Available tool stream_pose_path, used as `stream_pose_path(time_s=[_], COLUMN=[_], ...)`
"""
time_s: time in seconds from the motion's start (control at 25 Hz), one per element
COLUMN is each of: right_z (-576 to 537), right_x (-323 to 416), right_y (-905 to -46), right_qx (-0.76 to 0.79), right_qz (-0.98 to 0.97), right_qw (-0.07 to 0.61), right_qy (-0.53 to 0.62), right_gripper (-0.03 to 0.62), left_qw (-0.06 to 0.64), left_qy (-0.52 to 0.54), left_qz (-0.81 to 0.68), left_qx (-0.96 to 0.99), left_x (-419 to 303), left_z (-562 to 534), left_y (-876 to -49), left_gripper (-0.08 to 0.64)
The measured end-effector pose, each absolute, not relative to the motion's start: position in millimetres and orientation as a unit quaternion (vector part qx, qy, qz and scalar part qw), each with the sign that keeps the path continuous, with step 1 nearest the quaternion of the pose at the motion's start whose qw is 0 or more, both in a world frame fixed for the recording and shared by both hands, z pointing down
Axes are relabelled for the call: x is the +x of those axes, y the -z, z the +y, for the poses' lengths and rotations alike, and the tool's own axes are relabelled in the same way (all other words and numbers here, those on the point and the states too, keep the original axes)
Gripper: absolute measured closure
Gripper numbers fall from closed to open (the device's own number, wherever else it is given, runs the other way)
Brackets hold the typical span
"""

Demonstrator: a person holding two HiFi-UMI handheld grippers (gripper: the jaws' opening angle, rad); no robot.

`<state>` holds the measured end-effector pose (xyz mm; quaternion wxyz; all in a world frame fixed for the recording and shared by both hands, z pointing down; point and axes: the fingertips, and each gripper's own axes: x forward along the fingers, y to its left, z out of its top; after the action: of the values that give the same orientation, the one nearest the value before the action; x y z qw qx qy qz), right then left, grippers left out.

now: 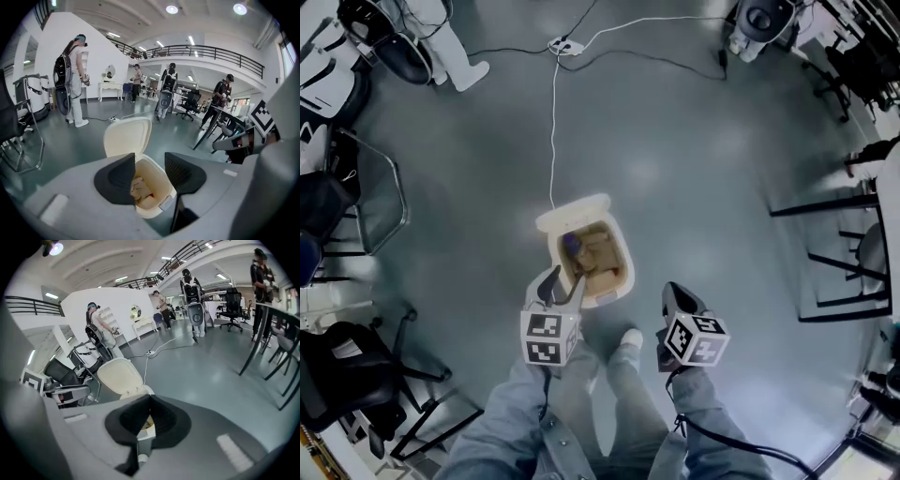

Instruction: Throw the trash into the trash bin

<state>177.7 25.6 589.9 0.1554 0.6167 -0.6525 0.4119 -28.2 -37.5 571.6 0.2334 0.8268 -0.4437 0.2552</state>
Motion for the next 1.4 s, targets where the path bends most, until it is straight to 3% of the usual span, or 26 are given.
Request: stream_pose_path(time_s=[0.28,0.52,0.76,1.04,1.4], right_z=[24.7,10.1,-18.7,-11.8,-6.6], right_x=[144.5,124.7,142.9,193.3,197.8], right_y=[-484.9,-402.5,-333.7,-317.0,-305.3], right_qx=[0.585,0.569,0.594,0.637,0.662], right_qz=[-0.702,-0.731,-0.749,-0.716,-0.699], right_qw=[0.152,0.169,0.140,0.142,0.151], right_qy=[-0.377,-0.337,-0.258,-0.247,-0.224], right_gripper=[0.589,0.589,0.589,0.589,0.589], left_qw=[0.258,0.226,0.164,0.181,0.180], left_qy=[-0.228,-0.170,-0.117,-0.094,-0.087], left_qz=[-0.493,-0.486,-0.563,-0.635,-0.643], left_qx=[0.799,0.827,0.801,0.745,0.740], left_x=[-62.0,-74.9,-120.9,-186.7,-194.1], left_z=[-0.6,10.8,-9.8,-14.7,-12.5], left_y=[-445.9,-342.6,-280.4,-272.9,-271.0], left_gripper=[0.546,0.551,0.551,0.551,0.551])
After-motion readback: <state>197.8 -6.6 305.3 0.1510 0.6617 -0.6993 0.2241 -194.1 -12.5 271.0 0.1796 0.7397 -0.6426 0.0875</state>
